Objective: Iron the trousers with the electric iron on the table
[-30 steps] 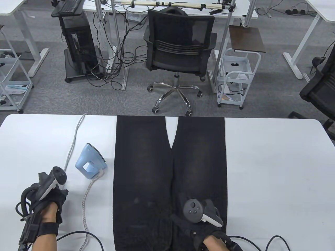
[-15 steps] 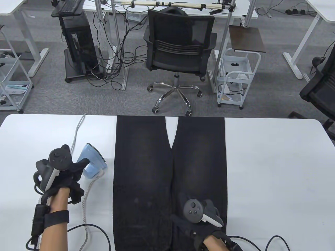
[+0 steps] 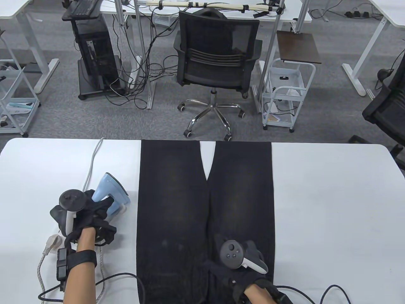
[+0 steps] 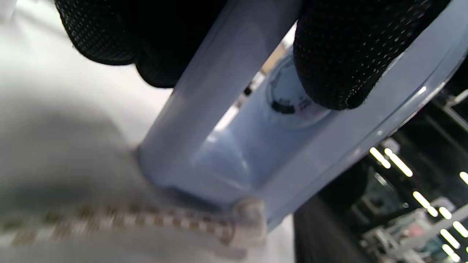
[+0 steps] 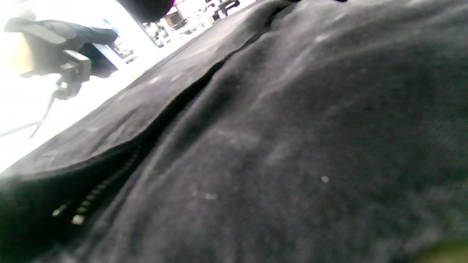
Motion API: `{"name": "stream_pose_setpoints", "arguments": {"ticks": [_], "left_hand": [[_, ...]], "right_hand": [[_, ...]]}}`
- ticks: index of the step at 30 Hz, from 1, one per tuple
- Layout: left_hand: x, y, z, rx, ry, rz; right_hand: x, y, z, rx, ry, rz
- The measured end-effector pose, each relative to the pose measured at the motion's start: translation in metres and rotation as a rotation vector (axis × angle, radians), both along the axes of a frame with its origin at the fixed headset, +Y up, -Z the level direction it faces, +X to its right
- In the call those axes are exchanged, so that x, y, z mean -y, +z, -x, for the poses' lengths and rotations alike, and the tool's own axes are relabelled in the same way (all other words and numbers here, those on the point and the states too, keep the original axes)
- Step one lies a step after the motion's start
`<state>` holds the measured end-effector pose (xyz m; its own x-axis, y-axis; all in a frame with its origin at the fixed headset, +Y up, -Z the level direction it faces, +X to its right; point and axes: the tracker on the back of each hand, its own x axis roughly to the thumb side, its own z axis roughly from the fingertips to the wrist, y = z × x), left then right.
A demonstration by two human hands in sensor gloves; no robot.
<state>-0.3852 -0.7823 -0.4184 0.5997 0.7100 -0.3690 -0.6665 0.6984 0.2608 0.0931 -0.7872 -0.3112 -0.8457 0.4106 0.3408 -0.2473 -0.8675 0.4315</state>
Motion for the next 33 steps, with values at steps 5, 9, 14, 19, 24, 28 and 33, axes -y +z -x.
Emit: {"name": "stream_pose_setpoints", "arguments": {"ticks": [5, 9, 14, 19, 24, 28, 33], "left_hand": [[0.013, 0.001, -0.004, 0.064, 0.034, 0.007], [-0.004, 0.008, -0.013, 0.077, 0.052, -0.065], [-0.031, 0.021, -0.036, 0.173, -0.146, -0.031], [-0.057, 0.042, -0.059, 0.332, -0.161, 0.028], [-0.090, 0.066, -0.101, 0.587, -0.192, 0.051], [-0.091, 0.079, -0.154, 0.707, -0.311, 0.134], [-0.056, 0.081, -0.211, 0.834, -0.529, 0.276]], "right_hand": [[0.000, -0.001, -0.001, 0.010, -0.005, 0.004], [0.000, -0.002, -0.001, 0.015, -0.006, 0.003], [0.000, -0.002, -0.003, 0.025, -0.006, 0.002], [-0.002, -0.001, -0.004, 0.034, -0.011, -0.040], [-0.013, -0.001, 0.007, 0.025, 0.011, -0.143], [-0.019, -0.008, 0.033, 0.003, 0.126, -0.197], [0.006, -0.018, 0.055, -0.063, 0.309, -0.148]]}}
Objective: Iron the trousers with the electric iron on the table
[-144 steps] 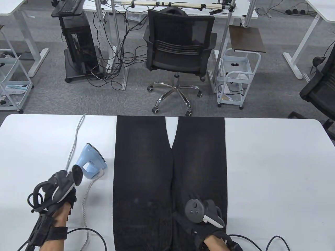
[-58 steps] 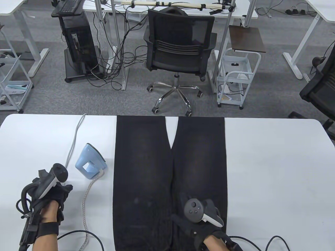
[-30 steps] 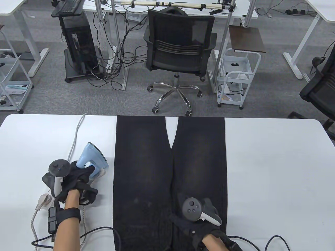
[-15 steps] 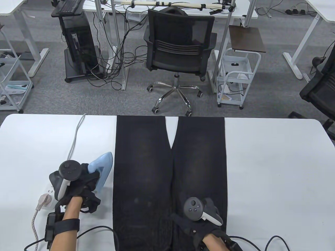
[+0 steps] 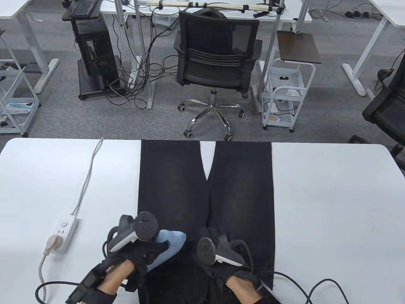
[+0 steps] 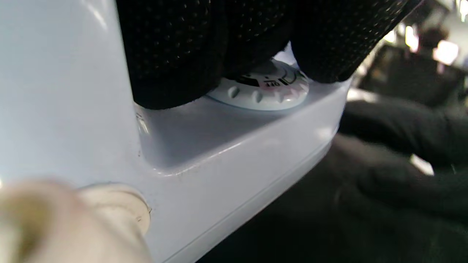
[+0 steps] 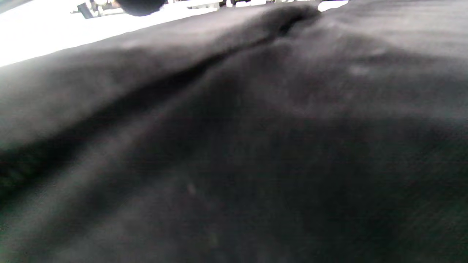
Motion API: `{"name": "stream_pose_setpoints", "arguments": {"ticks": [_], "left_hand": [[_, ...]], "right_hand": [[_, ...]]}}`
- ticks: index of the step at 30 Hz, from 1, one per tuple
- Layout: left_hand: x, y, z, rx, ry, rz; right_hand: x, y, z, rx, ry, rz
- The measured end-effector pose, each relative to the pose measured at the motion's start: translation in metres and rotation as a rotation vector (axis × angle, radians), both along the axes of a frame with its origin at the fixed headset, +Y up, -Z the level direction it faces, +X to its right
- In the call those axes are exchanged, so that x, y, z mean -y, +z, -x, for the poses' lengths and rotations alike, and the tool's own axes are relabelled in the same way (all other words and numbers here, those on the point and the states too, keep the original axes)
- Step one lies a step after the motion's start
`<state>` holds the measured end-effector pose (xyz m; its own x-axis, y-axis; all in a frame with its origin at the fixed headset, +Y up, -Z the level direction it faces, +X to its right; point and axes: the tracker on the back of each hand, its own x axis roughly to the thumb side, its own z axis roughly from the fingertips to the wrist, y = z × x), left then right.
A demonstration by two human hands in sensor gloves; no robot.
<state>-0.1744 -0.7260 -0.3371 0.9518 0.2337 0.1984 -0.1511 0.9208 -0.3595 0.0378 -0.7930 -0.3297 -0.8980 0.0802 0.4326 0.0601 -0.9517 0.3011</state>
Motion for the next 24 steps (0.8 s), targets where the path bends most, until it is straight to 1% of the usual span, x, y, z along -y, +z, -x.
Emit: {"name": "stream_pose_setpoints", "arguments": {"ticks": [1, 2, 3, 4, 5, 7, 10, 11, 13, 14, 15, 16, 17, 20, 24], "left_hand": [[0.007, 0.000, -0.006, 0.013, -0.021, 0.023], [0.018, -0.002, -0.012, 0.016, -0.034, 0.048], [0.024, -0.003, -0.015, 0.018, -0.045, 0.057], [0.028, -0.005, -0.019, 0.021, -0.061, 0.050], [0.029, -0.009, -0.023, -0.002, -0.100, 0.013], [0.028, -0.015, -0.029, 0.008, -0.156, -0.040], [0.029, -0.039, -0.033, -0.033, -0.163, -0.063], [0.029, -0.050, -0.034, -0.063, -0.169, -0.079], [0.029, -0.074, -0.033, -0.137, -0.202, -0.057], [0.030, -0.089, -0.031, -0.174, -0.229, -0.028], [0.030, -0.100, -0.030, -0.202, -0.206, -0.054], [0.030, -0.110, -0.030, -0.240, -0.227, -0.059], [0.030, -0.120, -0.031, -0.262, -0.264, -0.107], [0.031, -0.153, -0.027, -0.342, -0.263, -0.085], [0.031, -0.185, -0.020, -0.444, -0.258, -0.074]], "right_hand": [[0.009, -0.001, 0.000, 0.009, 0.006, 0.035], [0.019, -0.002, -0.001, 0.010, 0.017, 0.106], [0.023, -0.002, -0.003, 0.013, 0.025, 0.146], [0.026, 0.000, -0.003, 0.018, 0.030, 0.164], [0.025, -0.001, -0.002, 0.005, 0.032, 0.149], [0.027, 0.000, -0.001, 0.004, 0.050, 0.172], [0.029, 0.002, 0.001, -0.002, 0.063, 0.175], [0.029, 0.002, 0.001, -0.003, 0.062, 0.177], [0.030, 0.002, 0.001, -0.002, 0.058, 0.183], [0.030, 0.002, 0.001, -0.003, 0.058, 0.185], [0.030, 0.002, 0.001, -0.003, 0.059, 0.185], [0.030, 0.003, 0.001, -0.003, 0.059, 0.186], [0.030, 0.003, 0.001, -0.003, 0.057, 0.188], [0.030, 0.003, 0.001, -0.004, 0.053, 0.198], [0.031, 0.003, 0.001, -0.004, 0.049, 0.209]]}}
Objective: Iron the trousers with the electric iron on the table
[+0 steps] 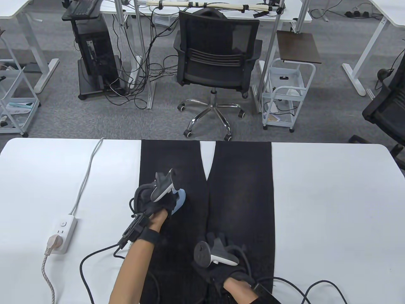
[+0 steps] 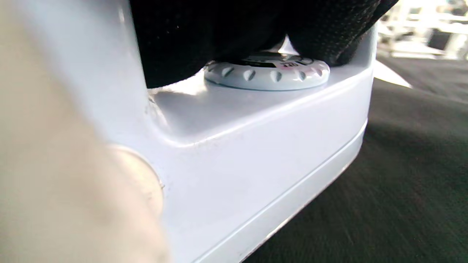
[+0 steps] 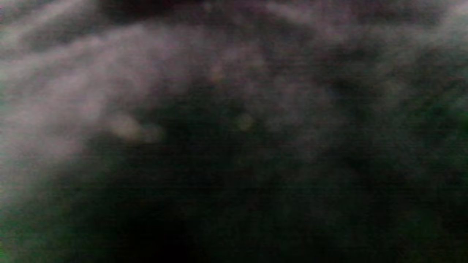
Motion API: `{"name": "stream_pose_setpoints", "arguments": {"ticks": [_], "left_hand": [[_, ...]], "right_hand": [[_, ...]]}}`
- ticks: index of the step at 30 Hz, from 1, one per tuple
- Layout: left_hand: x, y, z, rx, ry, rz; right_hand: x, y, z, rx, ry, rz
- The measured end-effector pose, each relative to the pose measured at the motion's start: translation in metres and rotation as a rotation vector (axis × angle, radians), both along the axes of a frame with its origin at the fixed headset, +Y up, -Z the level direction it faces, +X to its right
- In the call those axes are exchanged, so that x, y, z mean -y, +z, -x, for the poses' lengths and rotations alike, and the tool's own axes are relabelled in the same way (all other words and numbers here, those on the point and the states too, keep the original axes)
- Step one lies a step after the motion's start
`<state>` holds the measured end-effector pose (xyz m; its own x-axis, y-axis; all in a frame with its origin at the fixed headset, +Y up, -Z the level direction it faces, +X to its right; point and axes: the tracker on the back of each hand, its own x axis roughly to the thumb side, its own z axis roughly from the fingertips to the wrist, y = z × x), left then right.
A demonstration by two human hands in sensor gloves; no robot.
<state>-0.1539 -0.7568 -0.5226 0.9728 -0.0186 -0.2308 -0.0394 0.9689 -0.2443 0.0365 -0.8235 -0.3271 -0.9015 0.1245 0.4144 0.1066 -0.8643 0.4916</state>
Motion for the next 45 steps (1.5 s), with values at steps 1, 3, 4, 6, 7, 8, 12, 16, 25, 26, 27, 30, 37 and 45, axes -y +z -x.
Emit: {"name": "stream_pose_setpoints", "arguments": {"ticks": [1, 3, 4, 6, 7, 8, 12, 16, 25, 26, 27, 30, 37, 45], "left_hand": [[0.000, -0.004, 0.001, -0.012, 0.003, 0.000], [0.000, -0.014, 0.004, -0.042, 0.009, -0.001], [0.000, -0.016, 0.005, -0.050, 0.013, 0.001], [0.001, -0.016, 0.005, -0.047, 0.017, 0.005], [0.002, -0.015, 0.005, -0.036, 0.019, 0.001], [0.002, -0.014, 0.005, -0.024, 0.021, 0.004], [0.002, 0.000, 0.005, 0.050, 0.085, 0.099], [0.003, 0.026, 0.004, 0.101, 0.137, 0.157], [0.000, 0.128, -0.015, 0.295, 0.133, 0.210], [-0.001, 0.145, -0.018, 0.317, 0.096, 0.183], [-0.001, 0.155, -0.019, 0.334, 0.101, 0.169], [0.001, 0.177, -0.016, 0.359, 0.152, 0.164], [0.001, 0.166, -0.016, 0.316, 0.098, 0.091], [-0.001, 0.079, -0.012, 0.158, 0.064, 0.110]], "right_hand": [[0.000, 0.000, 0.000, 0.000, -0.001, 0.003], [0.000, 0.000, 0.000, 0.001, -0.003, 0.009], [0.000, 0.000, 0.000, 0.002, -0.004, 0.011], [0.000, 0.000, 0.000, 0.002, -0.004, 0.012], [0.000, 0.000, 0.000, 0.002, -0.007, 0.021], [0.000, 0.000, 0.000, 0.002, -0.009, 0.026], [0.000, -0.002, -0.001, 0.003, -0.015, 0.045], [0.000, -0.003, -0.002, 0.005, -0.020, 0.058], [0.000, -0.005, -0.004, 0.017, -0.031, 0.071], [0.000, -0.005, -0.004, 0.019, -0.032, 0.075], [0.000, -0.005, -0.004, 0.020, -0.033, 0.076], [0.000, -0.006, -0.005, 0.019, -0.033, 0.078], [0.000, -0.006, -0.005, 0.019, -0.033, 0.073], [0.002, -0.007, -0.005, 0.030, -0.041, 0.062]]}}
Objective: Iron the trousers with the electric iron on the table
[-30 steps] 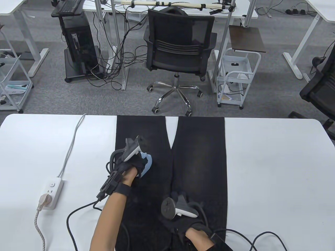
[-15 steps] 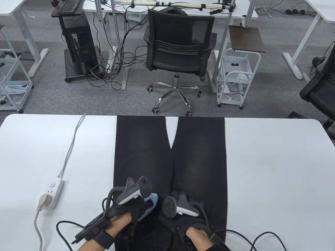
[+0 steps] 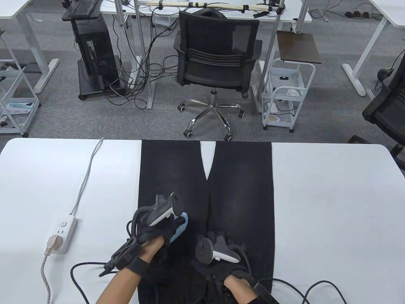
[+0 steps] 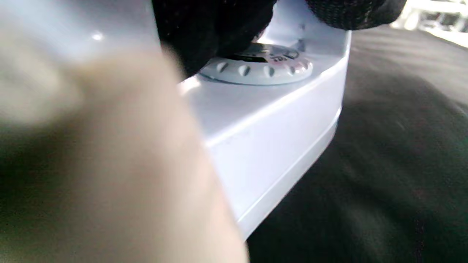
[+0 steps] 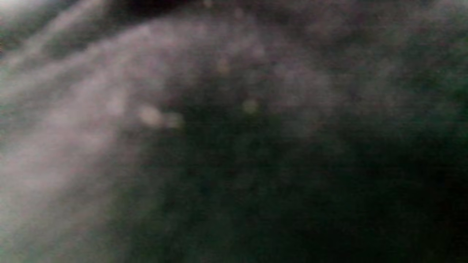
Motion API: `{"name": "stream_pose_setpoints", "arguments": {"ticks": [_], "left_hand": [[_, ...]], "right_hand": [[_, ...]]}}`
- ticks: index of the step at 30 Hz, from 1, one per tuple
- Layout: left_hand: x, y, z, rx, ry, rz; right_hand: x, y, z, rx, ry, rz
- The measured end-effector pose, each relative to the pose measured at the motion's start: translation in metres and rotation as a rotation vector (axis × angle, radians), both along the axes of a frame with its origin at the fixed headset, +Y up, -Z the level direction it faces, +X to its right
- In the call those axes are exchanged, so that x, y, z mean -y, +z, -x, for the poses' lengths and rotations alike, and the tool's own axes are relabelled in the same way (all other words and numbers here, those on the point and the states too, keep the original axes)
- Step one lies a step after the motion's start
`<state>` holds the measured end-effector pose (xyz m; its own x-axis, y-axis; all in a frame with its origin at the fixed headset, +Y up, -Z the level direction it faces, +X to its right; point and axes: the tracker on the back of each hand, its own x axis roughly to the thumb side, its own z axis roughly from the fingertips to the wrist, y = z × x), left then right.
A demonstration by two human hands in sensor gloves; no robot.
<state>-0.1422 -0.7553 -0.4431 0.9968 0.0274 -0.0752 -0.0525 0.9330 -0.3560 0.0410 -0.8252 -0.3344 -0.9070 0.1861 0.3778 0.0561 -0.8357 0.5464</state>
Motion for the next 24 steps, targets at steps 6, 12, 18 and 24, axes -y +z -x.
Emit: {"name": "stream_pose_setpoints", "arguments": {"ticks": [6, 12, 18, 24], "left_hand": [[0.000, -0.055, 0.012, -0.116, -0.022, -0.026], [-0.002, -0.084, 0.023, -0.210, -0.011, -0.020], [-0.002, -0.074, 0.022, -0.234, 0.005, -0.012], [-0.002, -0.040, 0.015, -0.153, 0.018, 0.021]], "right_hand": [[0.000, 0.001, 0.000, -0.003, 0.000, -0.002], [0.001, 0.001, 0.001, -0.004, -0.003, 0.001], [0.001, 0.001, 0.000, 0.000, -0.010, 0.018], [0.001, 0.001, 0.000, 0.004, -0.010, 0.025]]}}
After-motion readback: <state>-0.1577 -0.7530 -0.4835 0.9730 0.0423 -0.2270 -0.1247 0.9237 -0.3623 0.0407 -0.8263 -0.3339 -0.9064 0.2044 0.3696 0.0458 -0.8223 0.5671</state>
